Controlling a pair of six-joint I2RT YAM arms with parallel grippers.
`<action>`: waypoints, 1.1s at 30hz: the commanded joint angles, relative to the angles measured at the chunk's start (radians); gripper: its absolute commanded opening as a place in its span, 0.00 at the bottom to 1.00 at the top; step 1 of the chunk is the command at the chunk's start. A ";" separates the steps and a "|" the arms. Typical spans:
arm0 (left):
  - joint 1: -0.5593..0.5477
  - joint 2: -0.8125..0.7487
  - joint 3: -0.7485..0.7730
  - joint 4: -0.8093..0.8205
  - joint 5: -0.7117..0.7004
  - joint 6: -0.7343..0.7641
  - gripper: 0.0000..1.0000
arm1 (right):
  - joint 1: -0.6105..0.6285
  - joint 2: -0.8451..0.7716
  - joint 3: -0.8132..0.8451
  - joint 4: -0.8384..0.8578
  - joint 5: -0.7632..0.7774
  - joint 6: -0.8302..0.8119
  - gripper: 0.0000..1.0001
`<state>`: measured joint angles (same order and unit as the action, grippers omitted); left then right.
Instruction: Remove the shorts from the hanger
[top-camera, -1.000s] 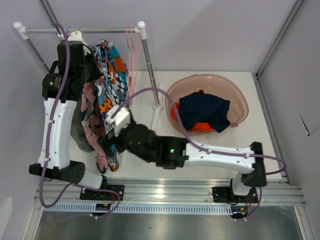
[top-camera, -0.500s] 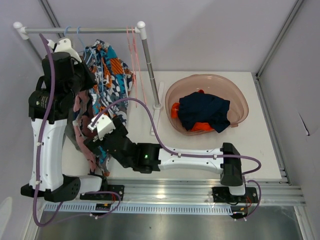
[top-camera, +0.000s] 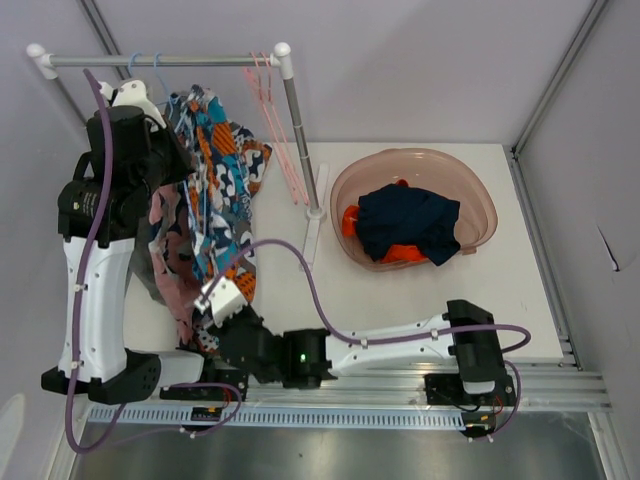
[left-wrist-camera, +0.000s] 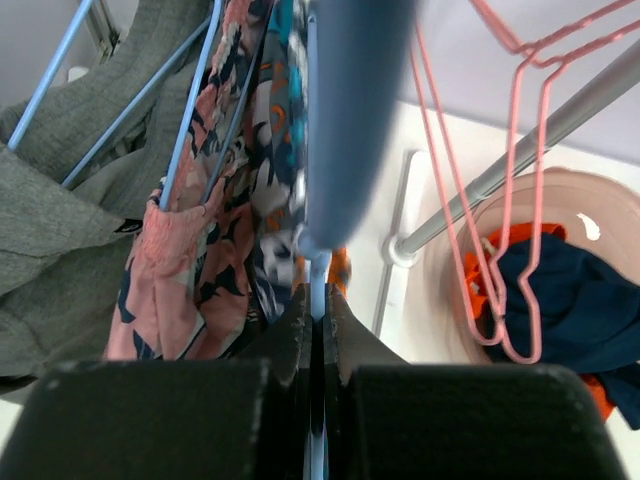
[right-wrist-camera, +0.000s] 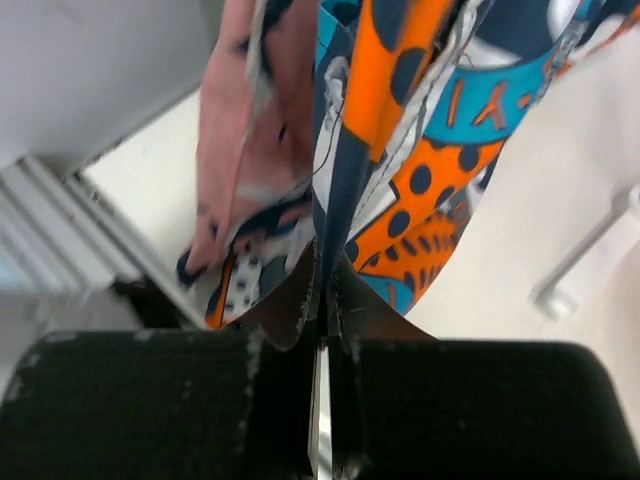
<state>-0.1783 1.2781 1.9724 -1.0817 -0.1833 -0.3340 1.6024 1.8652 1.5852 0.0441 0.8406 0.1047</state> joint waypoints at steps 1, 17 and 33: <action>-0.003 0.036 0.058 0.108 -0.067 0.033 0.00 | 0.115 -0.057 -0.092 -0.076 0.092 0.145 0.00; -0.033 -0.201 -0.280 0.085 0.079 -0.040 0.00 | -0.094 0.037 0.066 0.013 0.028 0.050 0.00; -0.033 -0.361 -0.307 -0.023 0.175 -0.126 0.00 | -0.263 -0.132 -0.045 -0.128 0.003 0.147 0.00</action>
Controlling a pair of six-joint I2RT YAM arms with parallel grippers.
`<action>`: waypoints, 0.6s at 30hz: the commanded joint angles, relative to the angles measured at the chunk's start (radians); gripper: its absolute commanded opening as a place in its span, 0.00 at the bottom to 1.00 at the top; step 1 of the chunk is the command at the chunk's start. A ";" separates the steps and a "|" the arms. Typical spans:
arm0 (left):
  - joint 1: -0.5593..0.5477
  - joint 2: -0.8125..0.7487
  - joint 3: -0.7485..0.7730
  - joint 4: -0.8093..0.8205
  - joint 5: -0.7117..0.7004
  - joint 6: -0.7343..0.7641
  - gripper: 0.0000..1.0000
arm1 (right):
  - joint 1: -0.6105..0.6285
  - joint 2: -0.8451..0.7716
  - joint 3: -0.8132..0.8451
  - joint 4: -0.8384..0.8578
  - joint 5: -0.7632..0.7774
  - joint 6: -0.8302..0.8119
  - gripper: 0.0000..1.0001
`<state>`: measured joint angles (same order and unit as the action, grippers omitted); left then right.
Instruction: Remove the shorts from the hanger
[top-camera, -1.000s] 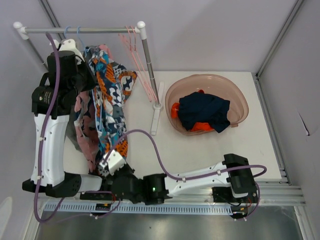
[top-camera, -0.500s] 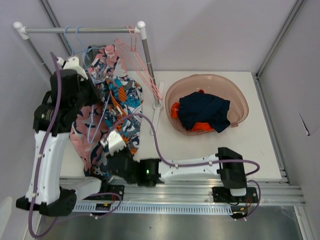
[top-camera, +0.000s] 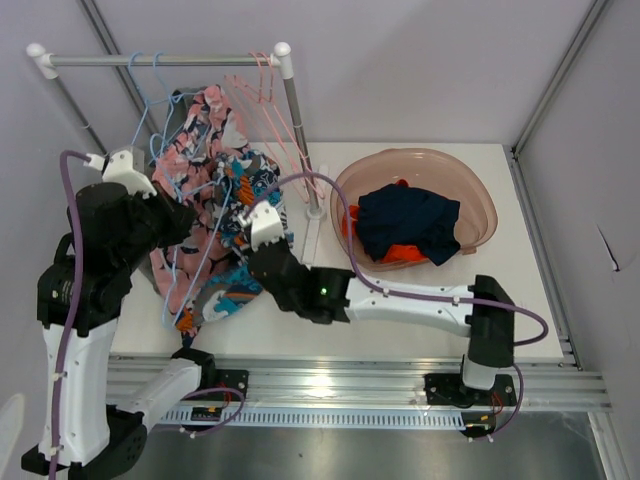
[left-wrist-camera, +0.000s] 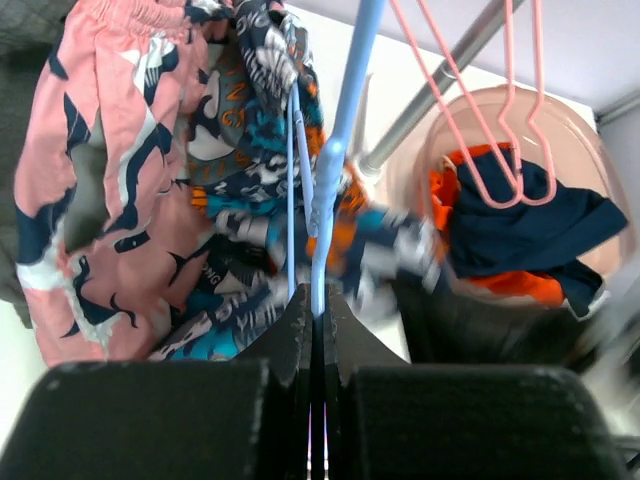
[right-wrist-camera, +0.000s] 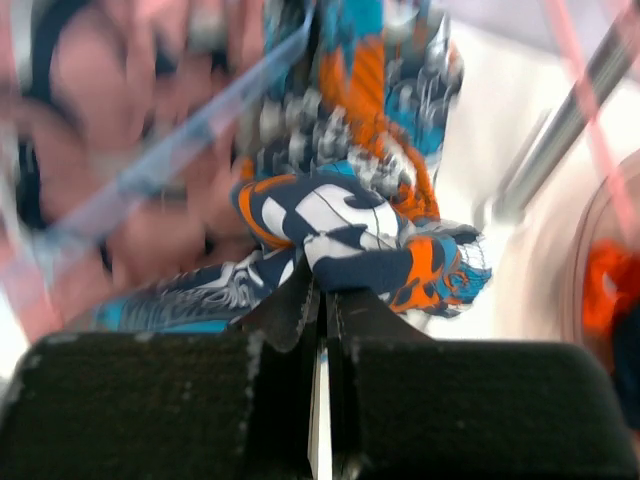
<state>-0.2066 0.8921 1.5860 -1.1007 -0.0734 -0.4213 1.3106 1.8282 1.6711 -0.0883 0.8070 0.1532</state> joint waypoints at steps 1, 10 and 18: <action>-0.005 0.027 0.081 -0.004 0.104 -0.051 0.00 | 0.023 -0.128 -0.207 -0.005 0.038 0.129 0.00; -0.019 -0.004 0.140 -0.001 0.398 -0.207 0.00 | 0.009 -0.159 -0.321 -0.076 0.058 0.213 0.00; -0.019 -0.027 0.181 -0.050 0.240 -0.177 0.00 | 0.073 -0.174 -0.271 -0.154 0.134 0.218 0.00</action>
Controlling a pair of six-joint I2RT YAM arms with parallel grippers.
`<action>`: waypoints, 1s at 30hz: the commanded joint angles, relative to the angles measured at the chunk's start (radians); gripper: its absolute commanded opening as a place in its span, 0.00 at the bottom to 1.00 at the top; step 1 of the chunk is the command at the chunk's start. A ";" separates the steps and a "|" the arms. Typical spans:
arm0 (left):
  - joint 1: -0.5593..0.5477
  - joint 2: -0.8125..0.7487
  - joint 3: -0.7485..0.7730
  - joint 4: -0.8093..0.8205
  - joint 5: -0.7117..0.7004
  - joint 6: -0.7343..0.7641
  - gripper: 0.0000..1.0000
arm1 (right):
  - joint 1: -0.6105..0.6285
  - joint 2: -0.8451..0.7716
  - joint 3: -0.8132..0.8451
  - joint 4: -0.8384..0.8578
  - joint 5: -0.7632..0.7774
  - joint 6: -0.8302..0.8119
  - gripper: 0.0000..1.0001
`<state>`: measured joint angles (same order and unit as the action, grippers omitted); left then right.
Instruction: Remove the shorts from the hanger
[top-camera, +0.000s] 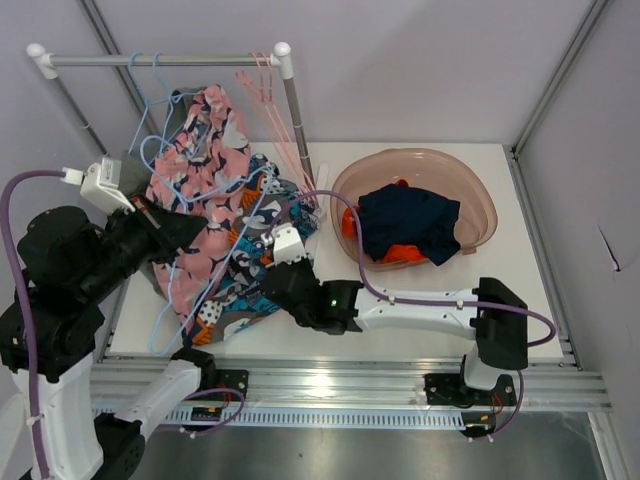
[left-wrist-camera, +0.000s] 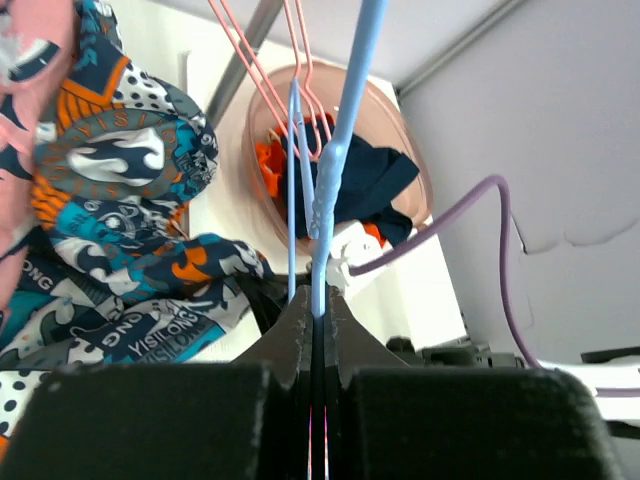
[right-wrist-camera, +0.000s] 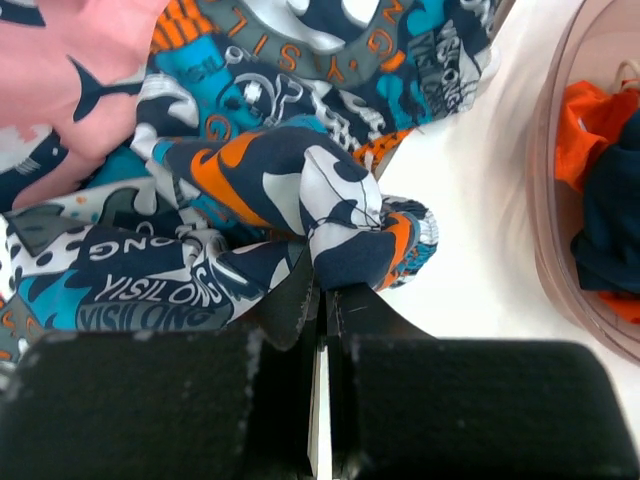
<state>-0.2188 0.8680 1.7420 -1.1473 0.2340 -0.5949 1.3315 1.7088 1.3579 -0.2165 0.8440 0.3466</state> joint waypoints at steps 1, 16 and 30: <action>-0.007 -0.003 0.021 -0.009 -0.114 0.007 0.00 | 0.073 -0.073 0.043 -0.035 0.133 0.020 0.00; -0.007 -0.075 -0.220 0.127 -0.406 0.131 0.00 | -0.199 -0.353 0.383 0.152 0.175 -0.492 0.00; -0.007 -0.124 -0.367 0.181 -0.404 0.173 0.00 | -0.682 0.043 1.032 -0.044 -0.163 -0.471 0.00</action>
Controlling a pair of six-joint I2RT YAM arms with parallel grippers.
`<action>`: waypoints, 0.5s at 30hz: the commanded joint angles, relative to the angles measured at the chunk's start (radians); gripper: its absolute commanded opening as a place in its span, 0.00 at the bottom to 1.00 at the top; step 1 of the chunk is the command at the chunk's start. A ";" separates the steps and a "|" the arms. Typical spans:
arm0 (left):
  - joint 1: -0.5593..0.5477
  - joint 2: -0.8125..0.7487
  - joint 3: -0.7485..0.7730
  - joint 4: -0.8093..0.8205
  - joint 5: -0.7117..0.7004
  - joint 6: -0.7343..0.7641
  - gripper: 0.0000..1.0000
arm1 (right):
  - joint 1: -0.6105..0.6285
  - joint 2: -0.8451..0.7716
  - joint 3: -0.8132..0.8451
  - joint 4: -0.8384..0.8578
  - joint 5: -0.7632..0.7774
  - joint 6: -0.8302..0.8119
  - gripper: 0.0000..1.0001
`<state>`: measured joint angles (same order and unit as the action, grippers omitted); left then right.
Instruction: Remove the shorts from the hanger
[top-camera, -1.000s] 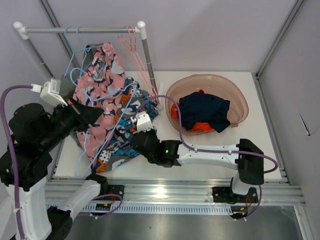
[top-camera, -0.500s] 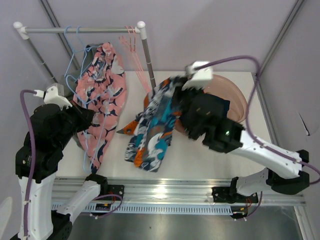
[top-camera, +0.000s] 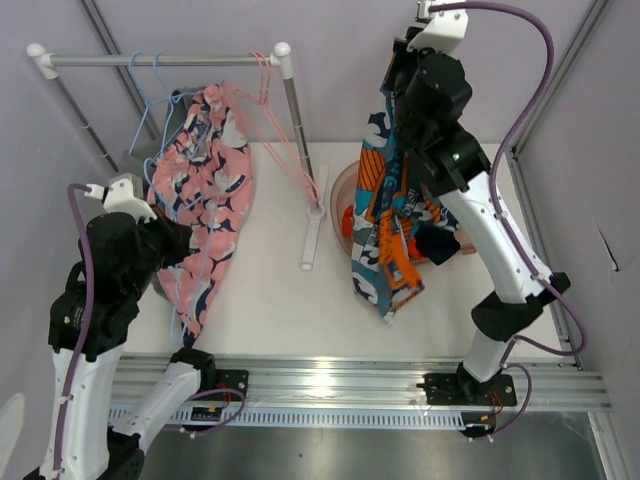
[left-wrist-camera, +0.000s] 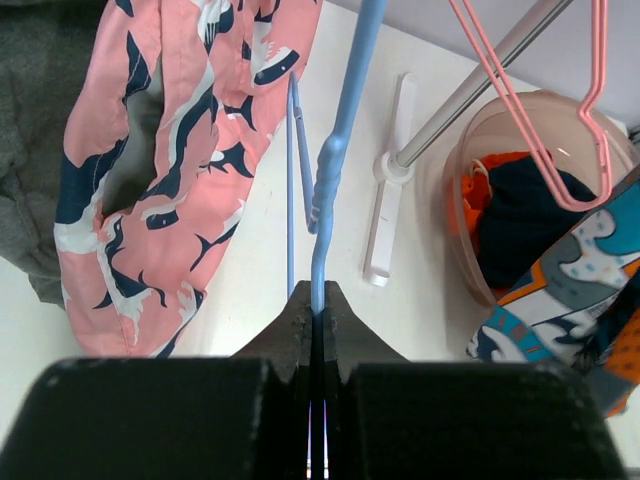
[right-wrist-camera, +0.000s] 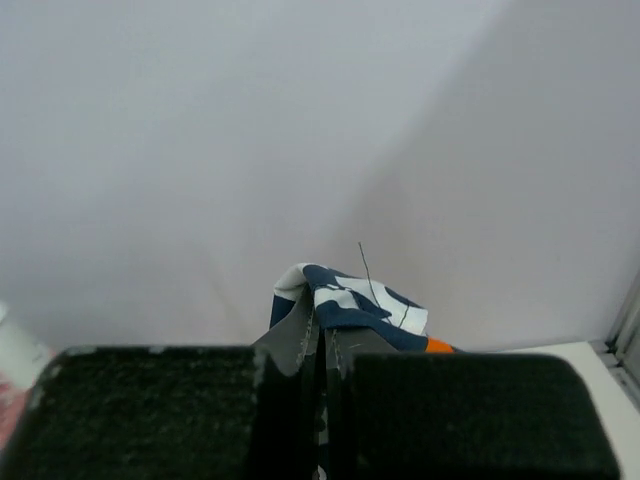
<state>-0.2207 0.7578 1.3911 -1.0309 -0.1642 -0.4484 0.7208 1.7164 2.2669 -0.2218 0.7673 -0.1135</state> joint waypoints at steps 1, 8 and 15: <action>-0.005 -0.015 -0.021 0.069 -0.008 0.030 0.00 | -0.087 0.055 0.144 -0.036 -0.095 -0.011 0.00; -0.005 -0.002 -0.058 0.101 0.005 0.034 0.00 | -0.221 0.063 0.232 0.070 -0.148 -0.012 0.00; -0.005 0.031 -0.050 0.117 0.008 0.040 0.00 | -0.345 0.078 0.290 0.148 -0.278 0.063 0.00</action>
<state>-0.2207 0.7773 1.3350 -0.9699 -0.1619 -0.4332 0.4004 1.8141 2.4882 -0.1780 0.5816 -0.0860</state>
